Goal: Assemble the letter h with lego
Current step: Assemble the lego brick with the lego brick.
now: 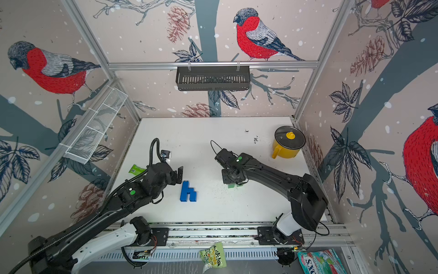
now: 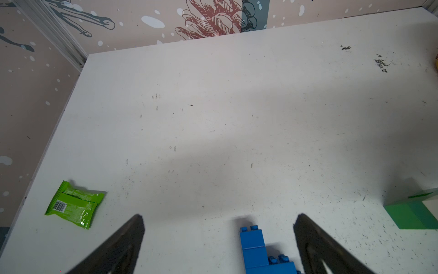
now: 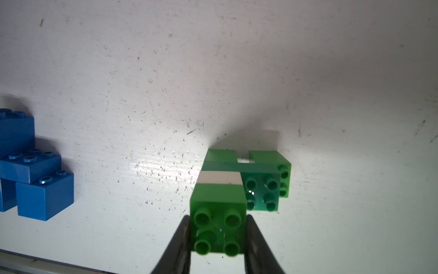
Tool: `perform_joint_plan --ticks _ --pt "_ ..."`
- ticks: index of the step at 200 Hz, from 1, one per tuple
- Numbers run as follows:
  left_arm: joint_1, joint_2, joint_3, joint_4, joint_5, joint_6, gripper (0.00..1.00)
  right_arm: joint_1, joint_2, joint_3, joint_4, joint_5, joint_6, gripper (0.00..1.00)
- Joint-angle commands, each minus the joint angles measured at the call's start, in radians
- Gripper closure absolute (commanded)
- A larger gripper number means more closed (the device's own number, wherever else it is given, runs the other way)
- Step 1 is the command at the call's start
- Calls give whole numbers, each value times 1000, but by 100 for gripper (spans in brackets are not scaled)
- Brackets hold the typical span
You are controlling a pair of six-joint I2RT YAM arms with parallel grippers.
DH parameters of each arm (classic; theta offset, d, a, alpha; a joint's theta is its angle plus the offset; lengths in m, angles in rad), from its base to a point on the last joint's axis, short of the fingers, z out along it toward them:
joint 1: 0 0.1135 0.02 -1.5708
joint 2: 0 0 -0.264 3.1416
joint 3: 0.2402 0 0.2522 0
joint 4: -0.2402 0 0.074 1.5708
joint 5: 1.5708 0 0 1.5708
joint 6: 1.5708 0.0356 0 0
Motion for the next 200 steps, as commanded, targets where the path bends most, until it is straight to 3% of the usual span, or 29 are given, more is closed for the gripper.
perform_joint_plan --ticks 1,138,200 --pt "1 -1 2 7 -4 -8 1 -2 7 -11 -23 -7 6 84" --pt "1 1 1 6 2 -8 2 5 74 -6 -91 -20 -15 80" --pt "1 6 2 9 5 -6 2 30 56 73 -100 -6 5 60"
